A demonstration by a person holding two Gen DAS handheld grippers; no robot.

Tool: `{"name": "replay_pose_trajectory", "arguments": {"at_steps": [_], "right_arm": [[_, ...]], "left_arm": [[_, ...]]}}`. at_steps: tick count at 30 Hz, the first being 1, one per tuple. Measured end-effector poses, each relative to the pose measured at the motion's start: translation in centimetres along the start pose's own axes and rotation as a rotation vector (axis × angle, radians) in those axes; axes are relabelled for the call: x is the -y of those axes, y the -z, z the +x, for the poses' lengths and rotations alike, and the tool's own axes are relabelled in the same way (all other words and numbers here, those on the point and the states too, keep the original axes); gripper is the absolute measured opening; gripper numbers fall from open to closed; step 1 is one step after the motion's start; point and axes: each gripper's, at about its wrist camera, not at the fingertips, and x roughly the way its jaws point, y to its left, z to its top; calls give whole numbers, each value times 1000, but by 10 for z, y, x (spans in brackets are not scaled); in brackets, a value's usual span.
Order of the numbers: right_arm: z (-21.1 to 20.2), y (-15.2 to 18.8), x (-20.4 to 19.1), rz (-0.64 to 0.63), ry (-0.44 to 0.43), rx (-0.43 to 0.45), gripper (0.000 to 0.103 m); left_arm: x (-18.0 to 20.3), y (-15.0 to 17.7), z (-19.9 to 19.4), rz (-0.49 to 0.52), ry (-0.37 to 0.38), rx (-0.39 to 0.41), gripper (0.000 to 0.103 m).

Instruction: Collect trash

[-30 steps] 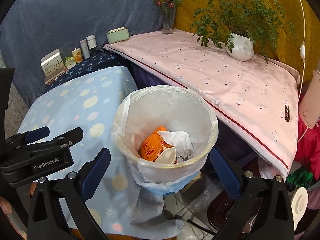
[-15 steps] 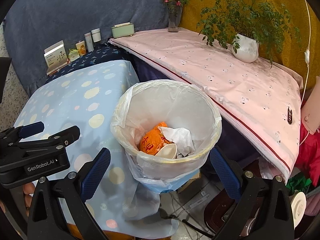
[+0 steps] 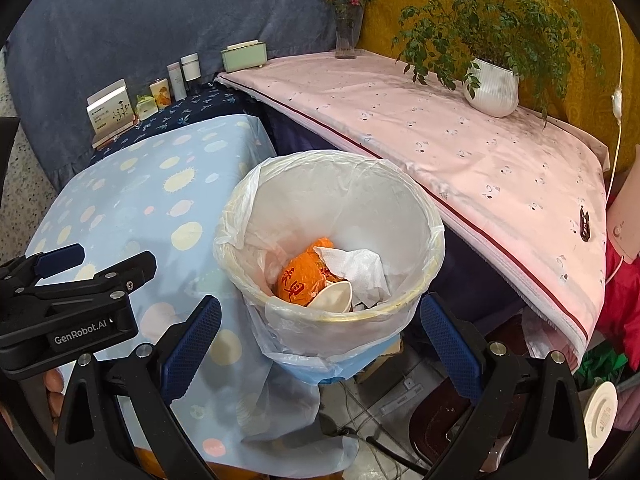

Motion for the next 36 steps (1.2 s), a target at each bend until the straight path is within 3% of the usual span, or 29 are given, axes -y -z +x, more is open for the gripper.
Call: {"name": "replay_pose_trajectory", "arguments": {"at_steps": [36], "right_arm": [[12, 8, 8, -1, 2, -22, 96]], "left_arm": [[6, 7, 11, 6, -28, -15, 92]]}}
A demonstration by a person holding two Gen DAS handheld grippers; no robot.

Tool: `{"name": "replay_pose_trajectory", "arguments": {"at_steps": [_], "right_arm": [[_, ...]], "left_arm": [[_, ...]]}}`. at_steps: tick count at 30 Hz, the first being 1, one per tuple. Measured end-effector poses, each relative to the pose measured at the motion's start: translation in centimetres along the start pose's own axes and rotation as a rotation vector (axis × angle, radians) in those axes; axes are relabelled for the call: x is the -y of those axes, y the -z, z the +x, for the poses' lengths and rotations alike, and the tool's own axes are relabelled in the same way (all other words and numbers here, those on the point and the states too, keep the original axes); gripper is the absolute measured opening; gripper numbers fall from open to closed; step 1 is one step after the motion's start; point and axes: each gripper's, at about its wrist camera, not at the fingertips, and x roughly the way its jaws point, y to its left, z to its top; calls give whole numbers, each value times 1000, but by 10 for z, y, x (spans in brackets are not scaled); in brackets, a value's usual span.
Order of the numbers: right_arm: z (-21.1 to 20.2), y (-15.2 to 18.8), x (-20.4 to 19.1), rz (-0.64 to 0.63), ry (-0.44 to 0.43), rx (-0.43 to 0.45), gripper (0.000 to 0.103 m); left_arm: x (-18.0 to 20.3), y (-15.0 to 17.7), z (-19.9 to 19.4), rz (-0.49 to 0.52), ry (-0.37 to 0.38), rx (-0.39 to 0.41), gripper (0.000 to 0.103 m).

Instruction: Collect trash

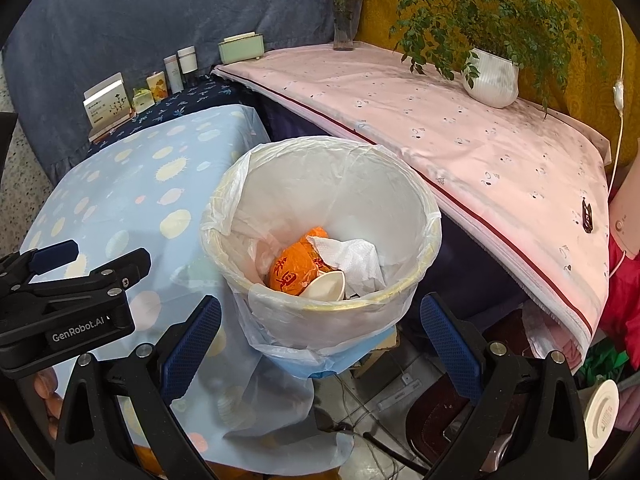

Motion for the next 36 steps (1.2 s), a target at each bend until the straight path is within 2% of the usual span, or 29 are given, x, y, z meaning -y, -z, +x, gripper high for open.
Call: {"name": "replay_pose_trajectory", "arguments": {"at_steps": [36], "right_arm": [[6, 9, -3, -14, 6, -14, 96]], "left_arm": [[8, 6, 1, 19, -30, -2, 92]]}}
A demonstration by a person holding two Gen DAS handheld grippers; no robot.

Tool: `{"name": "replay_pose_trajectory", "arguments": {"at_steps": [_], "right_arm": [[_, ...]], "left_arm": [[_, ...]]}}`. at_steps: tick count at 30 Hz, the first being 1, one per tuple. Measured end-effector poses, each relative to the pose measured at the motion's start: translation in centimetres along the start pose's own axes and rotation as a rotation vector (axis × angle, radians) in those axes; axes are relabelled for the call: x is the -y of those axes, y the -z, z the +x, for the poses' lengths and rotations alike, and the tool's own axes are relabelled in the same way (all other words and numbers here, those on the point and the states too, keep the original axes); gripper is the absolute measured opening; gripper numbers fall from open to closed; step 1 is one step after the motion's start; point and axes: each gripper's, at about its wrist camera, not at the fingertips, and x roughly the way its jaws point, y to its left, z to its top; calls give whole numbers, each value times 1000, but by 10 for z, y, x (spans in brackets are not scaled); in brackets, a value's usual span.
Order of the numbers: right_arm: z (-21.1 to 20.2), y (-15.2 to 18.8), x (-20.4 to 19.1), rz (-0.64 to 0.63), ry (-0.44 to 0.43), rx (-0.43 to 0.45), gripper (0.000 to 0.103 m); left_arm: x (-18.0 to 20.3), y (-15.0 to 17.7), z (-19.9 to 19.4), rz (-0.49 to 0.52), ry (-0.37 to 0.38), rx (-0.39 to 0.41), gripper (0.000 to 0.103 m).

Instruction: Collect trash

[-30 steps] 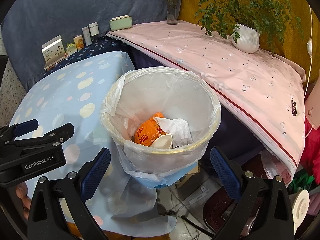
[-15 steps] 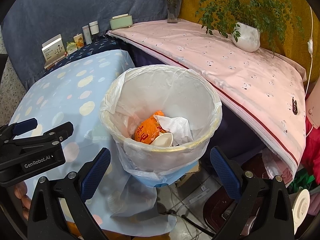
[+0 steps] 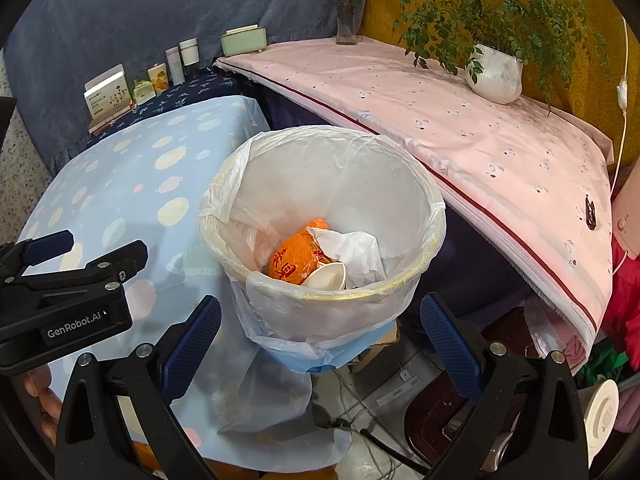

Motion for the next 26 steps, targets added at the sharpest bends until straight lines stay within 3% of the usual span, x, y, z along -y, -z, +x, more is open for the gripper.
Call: {"name": "replay_pose_trajectory", "arguments": {"at_steps": [26], "right_arm": [[3, -1, 0, 2, -5, -4, 96]], "left_arm": [[-2, -1, 2, -21, 24, 5, 91]]}}
